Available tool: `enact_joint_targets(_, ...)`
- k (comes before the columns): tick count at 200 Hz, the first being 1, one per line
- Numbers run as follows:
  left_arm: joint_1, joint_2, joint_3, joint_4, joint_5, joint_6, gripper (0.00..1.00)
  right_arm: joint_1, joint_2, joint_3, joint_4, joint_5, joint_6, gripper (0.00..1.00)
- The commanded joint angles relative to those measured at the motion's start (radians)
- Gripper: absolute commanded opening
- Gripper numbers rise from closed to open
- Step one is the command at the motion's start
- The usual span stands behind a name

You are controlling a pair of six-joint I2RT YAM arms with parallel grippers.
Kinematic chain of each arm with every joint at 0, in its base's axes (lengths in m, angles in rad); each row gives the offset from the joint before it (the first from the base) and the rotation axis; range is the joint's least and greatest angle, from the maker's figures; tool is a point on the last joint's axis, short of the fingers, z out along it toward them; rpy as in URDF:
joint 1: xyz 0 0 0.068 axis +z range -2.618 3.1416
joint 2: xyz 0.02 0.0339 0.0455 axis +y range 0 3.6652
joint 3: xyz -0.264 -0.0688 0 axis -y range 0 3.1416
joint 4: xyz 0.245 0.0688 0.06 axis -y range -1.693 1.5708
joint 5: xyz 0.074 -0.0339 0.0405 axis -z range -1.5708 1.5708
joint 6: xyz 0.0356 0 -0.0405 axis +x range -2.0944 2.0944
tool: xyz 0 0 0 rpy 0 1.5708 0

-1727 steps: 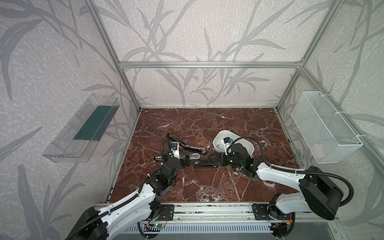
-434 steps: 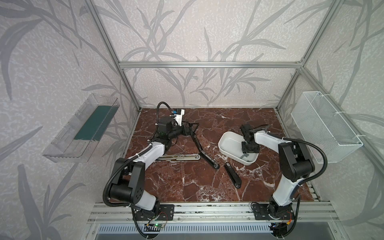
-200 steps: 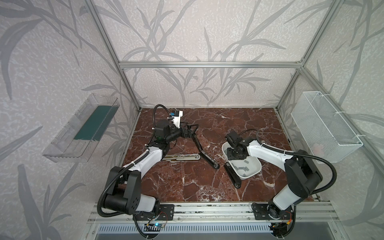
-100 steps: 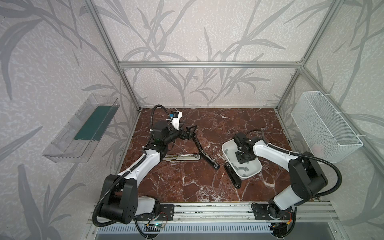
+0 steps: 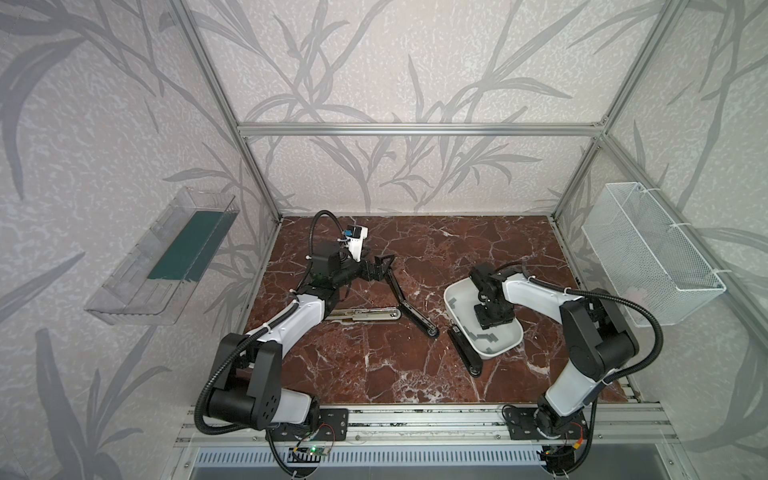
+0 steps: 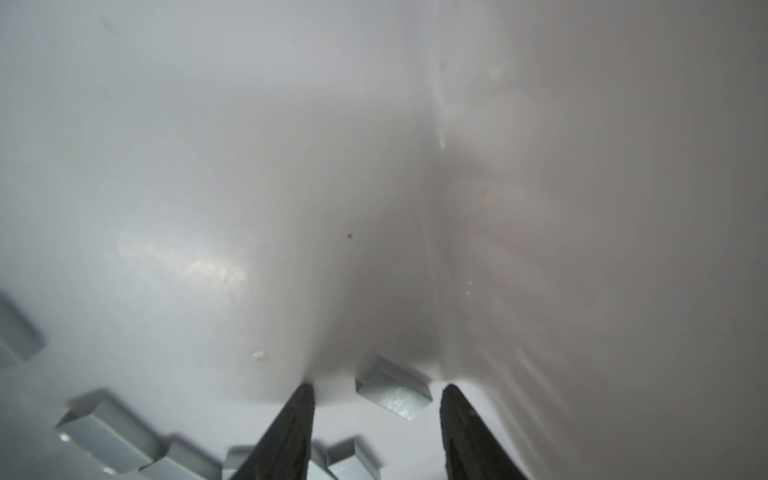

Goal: Load the staples into the stapler
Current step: 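Lower the right gripper into the tray and grasp a grey staple strip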

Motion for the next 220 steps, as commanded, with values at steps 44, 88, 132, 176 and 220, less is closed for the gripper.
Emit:
enact_joint_targets(44, -0.006, -0.004, 0.038, 0.012, 0.019, 0.022, 0.99, -0.039, 0.05, 0.017, -0.023, -0.013, -0.014, 0.43)
enact_joint_targets(88, -0.006, -0.008, 0.035, 0.018, 0.024, 0.019, 0.99, -0.038, 0.038, 0.004, -0.018, -0.044, 0.001, 0.28)
enact_joint_targets(132, -0.006, -0.01, 0.028, 0.029, 0.029, 0.012, 0.99, -0.047, 0.018, -0.003, -0.032, -0.067, 0.041, 0.23)
enact_joint_targets(176, -0.007, -0.023, 0.015, 0.044, 0.03, 0.005, 0.99, -0.049, 0.018, -0.017, -0.031, -0.093, 0.075, 0.19)
enact_joint_targets(220, -0.007, -0.034, 0.007, 0.05, 0.023, 0.001, 0.99, -0.049, -0.012, -0.047, -0.052, -0.088, 0.088, 0.29)
